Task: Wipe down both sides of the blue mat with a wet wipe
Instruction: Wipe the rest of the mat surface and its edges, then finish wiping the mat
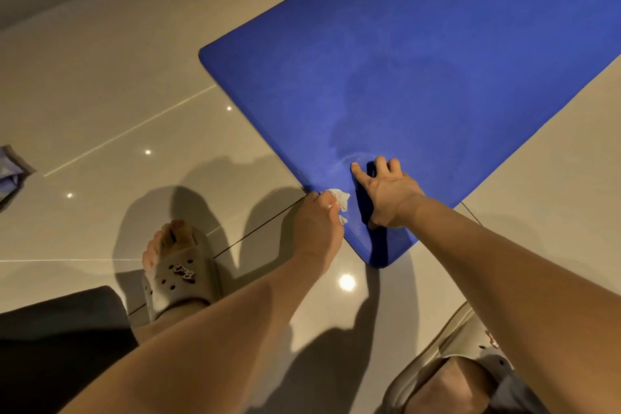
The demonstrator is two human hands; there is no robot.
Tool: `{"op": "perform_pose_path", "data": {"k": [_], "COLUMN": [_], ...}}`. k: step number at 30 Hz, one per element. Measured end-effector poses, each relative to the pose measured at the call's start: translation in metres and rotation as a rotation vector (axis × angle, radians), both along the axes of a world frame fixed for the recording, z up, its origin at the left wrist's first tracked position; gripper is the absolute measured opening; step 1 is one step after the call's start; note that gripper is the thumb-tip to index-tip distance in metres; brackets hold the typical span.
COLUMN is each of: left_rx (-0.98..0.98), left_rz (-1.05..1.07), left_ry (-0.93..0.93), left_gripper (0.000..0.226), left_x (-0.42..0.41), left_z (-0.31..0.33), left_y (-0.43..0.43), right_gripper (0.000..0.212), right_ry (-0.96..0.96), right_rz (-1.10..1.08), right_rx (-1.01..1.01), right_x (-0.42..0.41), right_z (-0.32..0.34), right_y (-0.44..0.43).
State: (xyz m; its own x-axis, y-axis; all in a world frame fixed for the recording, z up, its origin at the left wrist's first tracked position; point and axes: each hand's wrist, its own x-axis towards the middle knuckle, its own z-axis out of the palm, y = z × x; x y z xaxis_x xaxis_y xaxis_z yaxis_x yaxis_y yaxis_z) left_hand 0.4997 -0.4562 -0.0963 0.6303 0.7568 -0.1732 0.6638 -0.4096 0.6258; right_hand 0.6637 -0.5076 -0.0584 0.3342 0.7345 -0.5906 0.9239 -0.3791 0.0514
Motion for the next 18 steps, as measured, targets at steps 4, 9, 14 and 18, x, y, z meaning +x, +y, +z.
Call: {"op": "perform_pose_path", "data": {"k": [4, 9, 14, 18], "left_rx": [0.051, 0.026, 0.085, 0.111], "left_rz": [-0.055, -0.218, -0.513, -0.502], "left_ry": [0.027, 0.077, 0.177, 0.231], "left_gripper": [0.018, 0.024, 0.008, 0.024], "left_x": [-0.003, -0.006, -0.007, 0.004], "left_z": [0.006, 0.006, 0.017, 0.045], "left_y": [-0.022, -0.056, -0.056, -0.025], "right_gripper": [0.126, 0.09, 0.072, 0.039], "right_ry": [0.077, 0.174, 0.245, 0.52], "right_rz": [-0.016, -0.08, -0.205, -0.569], "right_rx": [0.022, 0.045, 0.011, 0.175], "right_x": [0.012, 0.016, 0.005, -0.019], "right_z": [0.0, 0.003, 0.011, 0.035], "right_y": [-0.007, -0.018, -0.041, -0.052]}}
